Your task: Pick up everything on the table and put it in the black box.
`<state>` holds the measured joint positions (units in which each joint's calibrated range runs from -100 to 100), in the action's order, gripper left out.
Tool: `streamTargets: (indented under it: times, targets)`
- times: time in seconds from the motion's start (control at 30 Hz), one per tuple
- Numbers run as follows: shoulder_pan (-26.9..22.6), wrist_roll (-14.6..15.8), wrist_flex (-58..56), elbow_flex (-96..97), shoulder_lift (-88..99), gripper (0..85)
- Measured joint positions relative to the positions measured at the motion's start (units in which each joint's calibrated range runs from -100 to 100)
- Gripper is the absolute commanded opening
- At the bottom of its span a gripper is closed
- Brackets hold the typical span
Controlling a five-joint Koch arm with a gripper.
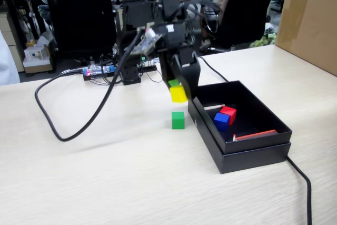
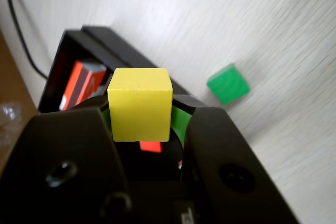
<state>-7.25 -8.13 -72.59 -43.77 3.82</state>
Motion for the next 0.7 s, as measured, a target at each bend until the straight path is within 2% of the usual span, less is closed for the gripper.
streamTargets:
  times: [0.07,0.13,0.2,0.33,0.57,0.7]
  targets:
    - [-2.05,0.15,0.00,0.00,1.42,7.0]
    - [-5.91,2.10,0.00,0.00,1.29,7.2]
    - [-6.84,2.74,0.00,-0.09,0.52,7.2]
    - [-10.26,5.67,0.00,-5.20,-11.39,7.3]
    - [-10.60,7.57,-0.08,-10.59,-27.06,7.6]
    - [-10.65,7.96,0.00,-10.59,-29.90,9.2]
